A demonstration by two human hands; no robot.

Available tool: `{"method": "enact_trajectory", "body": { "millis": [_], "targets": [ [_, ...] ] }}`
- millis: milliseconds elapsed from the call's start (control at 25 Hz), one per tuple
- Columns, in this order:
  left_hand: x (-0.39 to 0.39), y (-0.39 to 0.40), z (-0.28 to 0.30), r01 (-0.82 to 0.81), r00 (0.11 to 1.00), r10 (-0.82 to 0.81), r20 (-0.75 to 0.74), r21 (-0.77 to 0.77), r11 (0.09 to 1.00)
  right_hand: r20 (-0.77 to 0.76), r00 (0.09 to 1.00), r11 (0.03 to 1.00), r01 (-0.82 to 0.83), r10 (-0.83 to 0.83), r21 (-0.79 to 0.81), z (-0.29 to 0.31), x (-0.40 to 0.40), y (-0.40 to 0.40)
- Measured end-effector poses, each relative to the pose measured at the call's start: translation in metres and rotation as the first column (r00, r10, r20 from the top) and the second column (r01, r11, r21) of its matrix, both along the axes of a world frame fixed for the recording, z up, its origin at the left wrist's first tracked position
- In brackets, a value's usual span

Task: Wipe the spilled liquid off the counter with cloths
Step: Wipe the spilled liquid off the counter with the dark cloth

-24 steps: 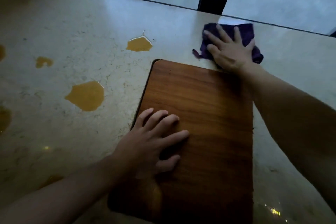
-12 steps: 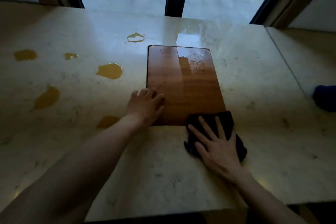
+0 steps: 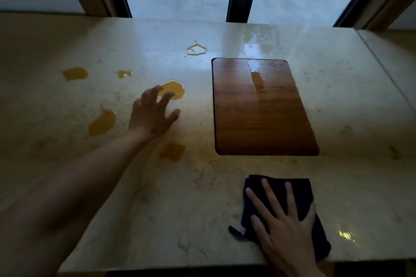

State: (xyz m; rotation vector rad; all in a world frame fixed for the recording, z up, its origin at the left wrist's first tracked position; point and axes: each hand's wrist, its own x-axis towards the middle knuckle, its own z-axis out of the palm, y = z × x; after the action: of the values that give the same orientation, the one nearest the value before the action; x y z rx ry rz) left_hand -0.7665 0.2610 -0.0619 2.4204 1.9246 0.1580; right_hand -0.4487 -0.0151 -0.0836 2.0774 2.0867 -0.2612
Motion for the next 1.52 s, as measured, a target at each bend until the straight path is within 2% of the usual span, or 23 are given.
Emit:
{"method": "enact_trajectory", "body": {
  "millis": [120,200,280,400,600,680,800,960,1120,1280,1360,1520],
  "targets": [
    [-0.030,0.030,-0.011,-0.154,0.988,0.154,0.010,-0.027,0.988,-0.044,0.998,0.997,0.038,-0.035,0.067,0.003,-0.006,0.093],
    [-0.034,0.026,-0.014,-0.149,0.988,0.152,0.030,-0.079,0.986,-0.072,0.995,0.996,0.072,-0.068,0.056,0.001,-0.004,0.164],
    [-0.032,0.015,-0.019,-0.144,0.987,0.150,0.056,-0.097,0.985,-0.074,0.994,0.985,0.086,-0.075,0.147,0.001,0.006,0.246],
    [-0.029,0.011,-0.022,-0.153,0.985,0.160,0.062,-0.111,0.982,-0.149,0.976,0.982,0.170,-0.157,0.082,0.004,0.023,0.382],
    [-0.033,0.020,-0.027,-0.153,0.988,0.156,0.017,-0.099,0.983,-0.146,0.970,0.979,0.203,-0.197,0.029,0.010,0.046,0.589],
    [-0.033,0.022,-0.031,-0.162,0.986,0.164,0.007,-0.090,0.983,-0.150,0.971,0.981,0.194,-0.188,0.026,0.011,0.043,0.646],
    [-0.030,0.024,-0.033,-0.153,0.988,0.154,0.001,-0.079,0.985,-0.178,0.978,0.993,0.117,-0.109,0.033,0.015,0.030,0.684],
    [-0.034,0.022,-0.031,-0.140,0.990,0.140,-0.007,-0.085,0.987,-0.166,0.986,0.999,0.030,-0.026,0.024,0.013,0.009,0.659],
    [-0.036,0.025,-0.031,-0.144,0.990,0.144,-0.005,-0.124,0.982,-0.163,0.985,0.998,-0.060,0.061,0.011,0.010,-0.009,0.573],
    [-0.036,0.022,-0.026,-0.127,0.991,0.130,0.023,-0.098,0.987,-0.133,0.986,0.995,-0.100,0.102,0.022,0.013,-0.024,0.423],
    [-0.035,0.024,-0.029,-0.119,0.992,0.122,0.028,-0.070,0.990,-0.103,0.988,0.991,-0.105,0.113,0.080,0.011,-0.030,0.331],
    [-0.038,0.025,-0.032,-0.098,0.994,0.101,0.048,-0.059,0.993,-0.096,0.995,0.998,-0.017,0.023,0.063,0.005,-0.050,0.130]
  ]
}}
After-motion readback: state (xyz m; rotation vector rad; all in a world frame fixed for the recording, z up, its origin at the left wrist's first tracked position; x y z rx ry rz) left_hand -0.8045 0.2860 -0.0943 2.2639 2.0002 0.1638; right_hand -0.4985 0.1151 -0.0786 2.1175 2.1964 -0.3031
